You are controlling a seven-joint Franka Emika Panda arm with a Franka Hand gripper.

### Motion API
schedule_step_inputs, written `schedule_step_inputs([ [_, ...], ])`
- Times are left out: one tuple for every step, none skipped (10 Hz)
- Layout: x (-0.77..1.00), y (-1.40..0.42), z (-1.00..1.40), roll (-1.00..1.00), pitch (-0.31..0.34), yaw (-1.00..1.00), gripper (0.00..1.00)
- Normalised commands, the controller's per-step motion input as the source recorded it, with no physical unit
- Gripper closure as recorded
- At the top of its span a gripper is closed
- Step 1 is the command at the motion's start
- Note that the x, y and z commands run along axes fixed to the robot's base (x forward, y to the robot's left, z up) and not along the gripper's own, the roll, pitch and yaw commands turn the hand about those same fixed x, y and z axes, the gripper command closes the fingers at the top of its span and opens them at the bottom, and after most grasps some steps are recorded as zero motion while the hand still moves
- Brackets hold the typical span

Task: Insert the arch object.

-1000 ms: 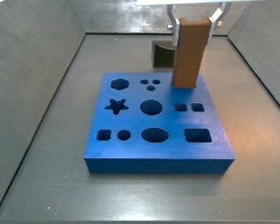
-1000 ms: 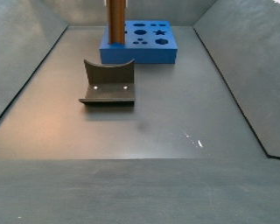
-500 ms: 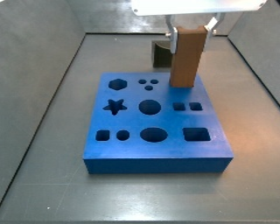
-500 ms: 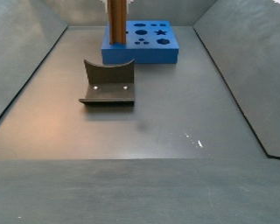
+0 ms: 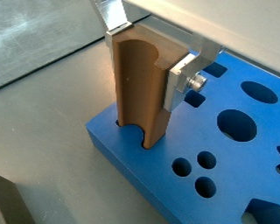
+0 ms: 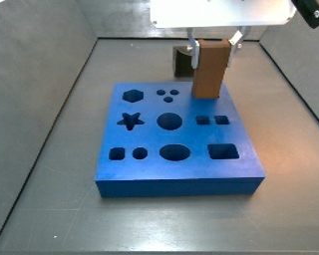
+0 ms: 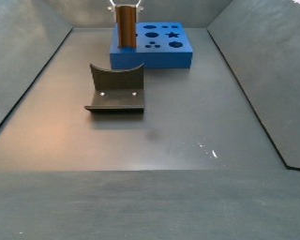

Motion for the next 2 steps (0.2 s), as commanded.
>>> schedule_step_inputs([
  [-0.04,0.00,-0.05,-0.07,-0.086,0.02,1.00],
  [0.00,0.00,0.00,0.00,0.000,0.00,1.00],
])
